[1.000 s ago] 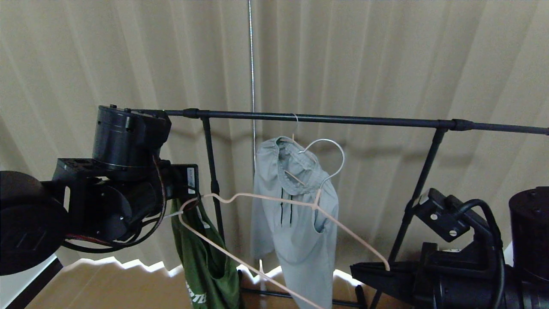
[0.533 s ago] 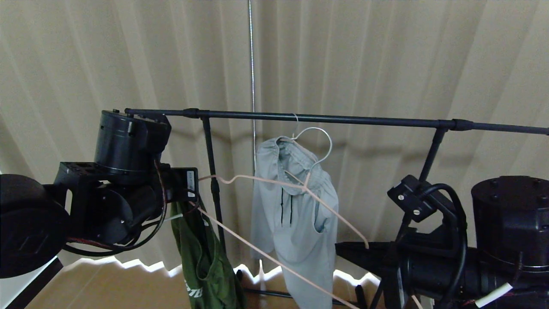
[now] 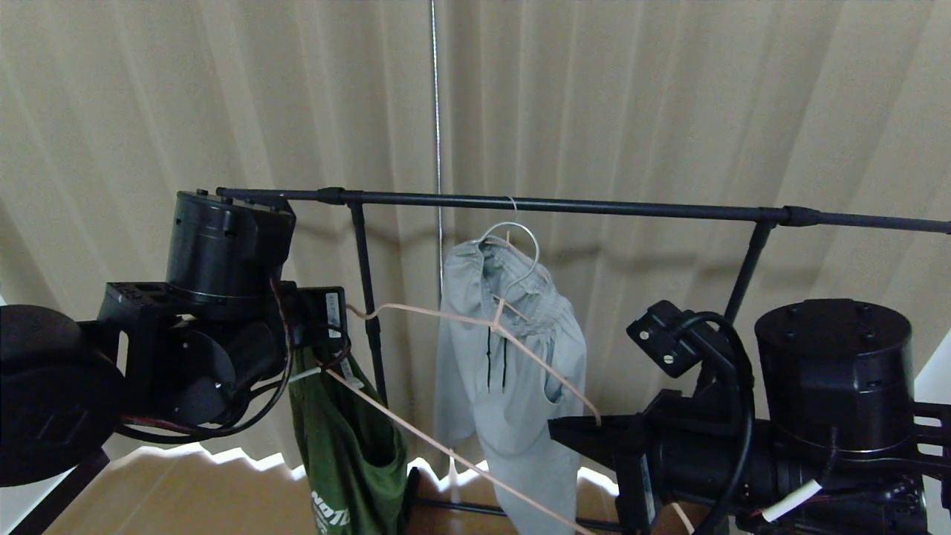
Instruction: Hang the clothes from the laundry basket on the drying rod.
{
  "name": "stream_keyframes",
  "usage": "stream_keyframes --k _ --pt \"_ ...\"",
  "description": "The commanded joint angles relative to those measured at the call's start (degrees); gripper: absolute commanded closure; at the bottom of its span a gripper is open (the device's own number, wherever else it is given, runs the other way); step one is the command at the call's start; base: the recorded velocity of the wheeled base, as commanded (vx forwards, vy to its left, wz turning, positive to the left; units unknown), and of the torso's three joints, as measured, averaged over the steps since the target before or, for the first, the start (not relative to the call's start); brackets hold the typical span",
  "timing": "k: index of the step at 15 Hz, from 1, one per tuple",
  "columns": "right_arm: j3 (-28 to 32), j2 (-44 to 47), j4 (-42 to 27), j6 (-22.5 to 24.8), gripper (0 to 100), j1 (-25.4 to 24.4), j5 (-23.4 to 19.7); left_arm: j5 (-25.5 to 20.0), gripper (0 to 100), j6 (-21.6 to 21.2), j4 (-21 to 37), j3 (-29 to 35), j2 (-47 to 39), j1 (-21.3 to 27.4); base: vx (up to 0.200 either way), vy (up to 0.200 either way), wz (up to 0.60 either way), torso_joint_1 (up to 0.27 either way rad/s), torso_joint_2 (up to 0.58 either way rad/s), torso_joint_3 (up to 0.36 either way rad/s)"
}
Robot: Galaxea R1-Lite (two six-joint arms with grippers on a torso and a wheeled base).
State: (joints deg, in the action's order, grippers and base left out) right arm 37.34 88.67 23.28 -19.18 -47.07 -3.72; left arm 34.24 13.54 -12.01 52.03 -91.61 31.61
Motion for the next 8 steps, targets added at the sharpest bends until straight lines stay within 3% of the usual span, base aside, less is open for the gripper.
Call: stream_keyframes --k 1,8 --pt "1.3 2.5 0.0 0.0 100 -0.6 0.4 0.0 100 0.4 -0.1 -0.2 0.2 0.6 0.0 0.0 0.0 0.0 0.0 0.0" --pt "4.8 8.6 0.0 -1.2 100 -0.6 2.1 1.2 100 1.9 0.2 -0.4 4.7 4.5 0.0 0.0 0.0 0.0 0.0 0.0"
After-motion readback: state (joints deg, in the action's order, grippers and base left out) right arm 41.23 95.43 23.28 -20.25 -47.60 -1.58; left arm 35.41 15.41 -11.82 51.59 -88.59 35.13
